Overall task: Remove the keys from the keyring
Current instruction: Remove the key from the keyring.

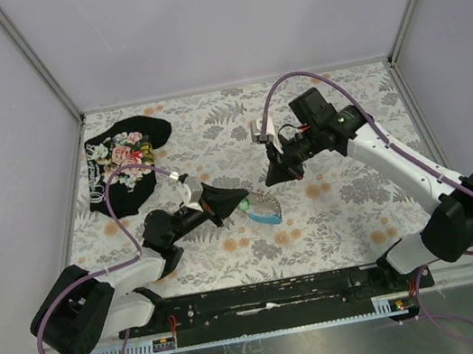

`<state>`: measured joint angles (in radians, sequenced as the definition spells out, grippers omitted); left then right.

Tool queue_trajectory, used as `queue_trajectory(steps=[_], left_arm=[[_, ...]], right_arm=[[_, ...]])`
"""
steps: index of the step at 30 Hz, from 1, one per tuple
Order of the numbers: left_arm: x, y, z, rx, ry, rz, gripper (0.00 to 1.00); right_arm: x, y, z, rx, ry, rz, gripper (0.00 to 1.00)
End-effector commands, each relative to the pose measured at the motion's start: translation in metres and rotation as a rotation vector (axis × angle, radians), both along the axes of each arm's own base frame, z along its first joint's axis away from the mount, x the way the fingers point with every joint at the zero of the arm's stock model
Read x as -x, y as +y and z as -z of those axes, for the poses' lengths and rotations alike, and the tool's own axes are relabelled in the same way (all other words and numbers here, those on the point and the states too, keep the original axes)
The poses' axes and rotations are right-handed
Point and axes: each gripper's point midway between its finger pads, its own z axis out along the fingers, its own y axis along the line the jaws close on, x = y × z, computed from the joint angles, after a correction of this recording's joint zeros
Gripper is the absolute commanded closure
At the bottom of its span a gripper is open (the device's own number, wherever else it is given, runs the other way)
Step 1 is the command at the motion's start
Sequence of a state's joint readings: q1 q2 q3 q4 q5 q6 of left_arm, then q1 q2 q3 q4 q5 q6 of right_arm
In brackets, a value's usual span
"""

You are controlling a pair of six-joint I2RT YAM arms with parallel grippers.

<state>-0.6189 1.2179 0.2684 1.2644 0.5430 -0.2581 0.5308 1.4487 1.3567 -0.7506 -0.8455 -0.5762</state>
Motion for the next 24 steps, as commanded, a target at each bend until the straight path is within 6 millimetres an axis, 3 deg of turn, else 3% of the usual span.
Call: queue_trajectory(steps=[1,7,12,17,21,24], left_arm=[[0.000,0.005,-0.029,0.074,-0.077,-0.016,1.00],[0.000,0.005,-0.033,0.092,-0.076,-0.010,1.00],[0.005,0.004,-0.039,0.113,-0.084,0.014,1.00],[0.010,0.006,-0.046,0.132,-0.094,0.051,1.00],[0.011,0.009,-0.054,0.151,-0.103,0.081,1.00],[0.011,0.007,-0.062,0.154,-0.114,0.123,1.00]], right_arm=[[0.028,0.004,-0.016,-0.084,-0.014,-0.125,0.99],[0.048,0.003,-0.020,-0.131,0.004,-0.206,0.93],[0.051,0.007,-0.019,-0.169,0.028,-0.208,0.83],[0.043,0.012,-0.027,-0.234,0.035,-0.188,0.77],[0.032,0.004,-0.035,-0.276,0.036,-0.155,0.74],[0.016,-0.001,-0.035,-0.271,-0.022,-0.110,0.65]])
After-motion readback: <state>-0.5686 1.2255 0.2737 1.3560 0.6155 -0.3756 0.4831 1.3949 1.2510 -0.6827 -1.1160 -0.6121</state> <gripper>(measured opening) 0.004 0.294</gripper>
